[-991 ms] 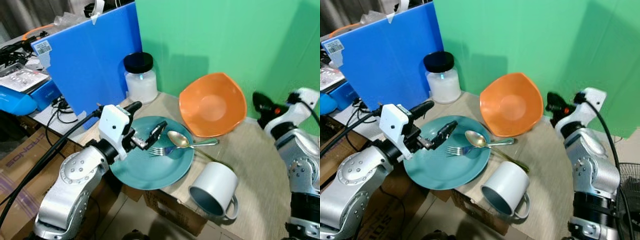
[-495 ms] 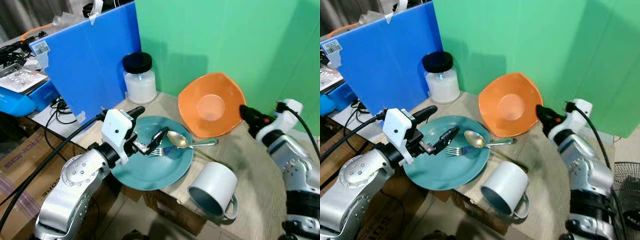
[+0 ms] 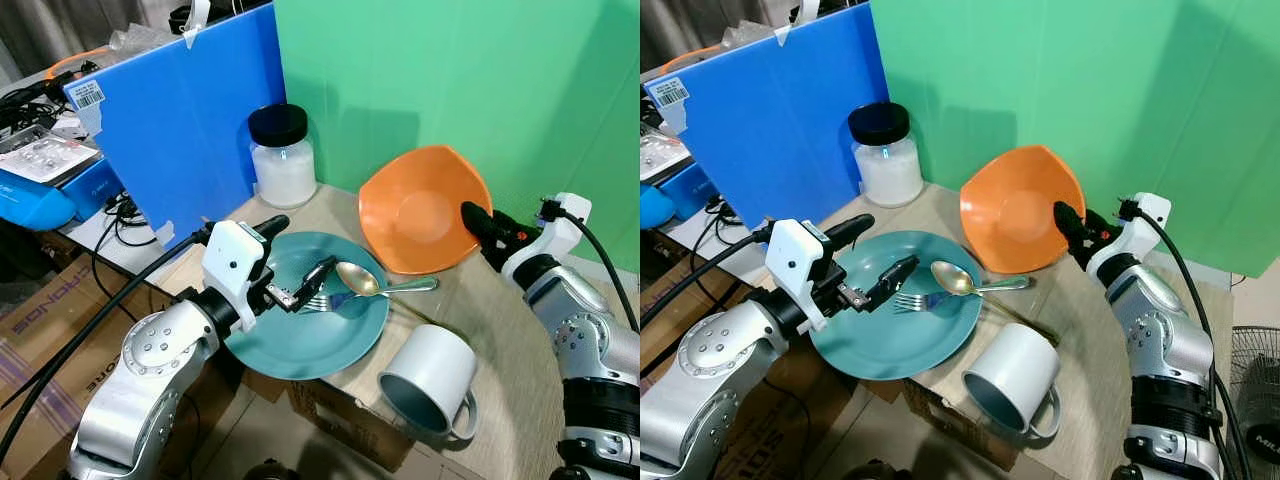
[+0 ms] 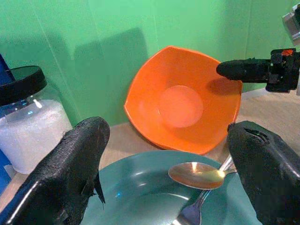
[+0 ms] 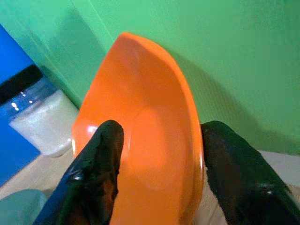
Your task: Setting the table
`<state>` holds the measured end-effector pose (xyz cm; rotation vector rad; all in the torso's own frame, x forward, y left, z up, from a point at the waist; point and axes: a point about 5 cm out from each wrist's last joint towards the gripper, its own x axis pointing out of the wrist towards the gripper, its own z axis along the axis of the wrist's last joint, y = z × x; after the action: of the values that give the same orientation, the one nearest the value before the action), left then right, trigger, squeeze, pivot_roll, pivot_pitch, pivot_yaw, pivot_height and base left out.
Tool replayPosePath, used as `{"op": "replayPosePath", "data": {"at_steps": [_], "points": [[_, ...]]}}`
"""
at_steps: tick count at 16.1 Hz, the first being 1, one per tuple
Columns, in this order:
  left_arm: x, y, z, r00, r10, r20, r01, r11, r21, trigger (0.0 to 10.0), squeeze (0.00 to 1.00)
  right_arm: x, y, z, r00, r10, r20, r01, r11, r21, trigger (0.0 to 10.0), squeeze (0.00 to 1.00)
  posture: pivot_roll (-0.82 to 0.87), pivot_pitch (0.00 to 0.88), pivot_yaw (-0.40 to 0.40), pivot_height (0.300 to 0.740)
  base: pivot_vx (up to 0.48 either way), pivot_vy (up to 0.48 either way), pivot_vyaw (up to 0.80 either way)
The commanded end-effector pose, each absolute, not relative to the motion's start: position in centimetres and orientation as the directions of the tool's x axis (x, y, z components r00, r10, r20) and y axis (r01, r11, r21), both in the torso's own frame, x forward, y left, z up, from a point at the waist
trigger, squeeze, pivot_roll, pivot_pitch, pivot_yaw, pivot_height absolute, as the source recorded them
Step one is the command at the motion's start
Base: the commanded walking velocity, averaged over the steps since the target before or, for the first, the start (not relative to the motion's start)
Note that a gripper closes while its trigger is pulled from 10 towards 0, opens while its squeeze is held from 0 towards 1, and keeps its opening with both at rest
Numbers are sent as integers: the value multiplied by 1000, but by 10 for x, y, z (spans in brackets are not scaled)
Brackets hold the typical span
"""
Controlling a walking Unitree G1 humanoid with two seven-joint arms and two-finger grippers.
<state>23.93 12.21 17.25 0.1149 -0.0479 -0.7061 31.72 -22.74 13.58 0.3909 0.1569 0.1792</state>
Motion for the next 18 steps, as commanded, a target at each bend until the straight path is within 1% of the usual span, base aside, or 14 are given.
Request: {"op": "replayPosePath", "data": {"at_steps": [1, 2, 3, 4, 6, 7, 9, 10, 12, 18], "points": [[239, 122, 173, 756, -655, -5, 650, 749, 128, 10000, 0, 323, -223, 137, 967, 218, -135, -151, 910, 387, 10000, 1000, 101, 0, 83, 740, 0, 0, 0], [240, 122, 173, 754, -657, -6, 652, 747, 129, 10000, 0, 325, -217, 131, 953, 246, -174, -160, 903, 400, 10000, 890, 97, 0, 88, 740, 0, 0, 0], [241, 121, 172, 752, -659, -6, 654, 745, 130, 10000, 0, 327, -209, 125, 935, 286, -209, -181, 893, 412, 10000, 0, 93, 0, 91, 740, 0, 0, 0], [241, 121, 172, 750, -661, -7, 656, 743, 130, 10000, 0, 329, -204, 122, 928, 297, -225, -186, 892, 412, 10000, 0, 93, 0, 91, 740, 0, 0, 0], [242, 121, 173, 752, -659, -6, 654, 745, 133, 10000, 0, 340, -201, 114, 933, 221, -283, -82, 898, 431, 10000, 0, 100, 0, 85, 740, 0, 0, 0], [242, 121, 172, 755, -655, -8, 650, 748, 136, 10000, 0, 344, -201, 115, 939, 192, -285, -43, 889, 457, 10000, 0, 100, 0, 85, 740, 0, 0, 0], [242, 122, 173, 759, -651, -8, 646, 751, 137, 10000, 0, 348, -201, 118, 944, 196, -264, -36, 861, 508, 9961, 0, 105, 0, 82, 740, 0, 0, 0], [242, 122, 173, 762, -647, -7, 642, 754, 137, 10000, 0, 351, -200, 122, 948, 211, -240, -45, 832, 553, 39, 0, 105, 0, 82, 740, 0, 0, 0], [242, 122, 173, 764, -645, -6, 640, 756, 137, 10000, 0, 353, -200, 123, 950, 218, -222, -48, 808, 587, 0, 0, 105, 0, 82, 740, 0, 0, 0], [242, 122, 173, 761, -648, -7, 643, 754, 136, 10000, 0, 352, -197, 120, 946, 231, -227, -53, 801, 596, 0, 0, 107, 0, 79, 740, 0, 0, 0]]}}
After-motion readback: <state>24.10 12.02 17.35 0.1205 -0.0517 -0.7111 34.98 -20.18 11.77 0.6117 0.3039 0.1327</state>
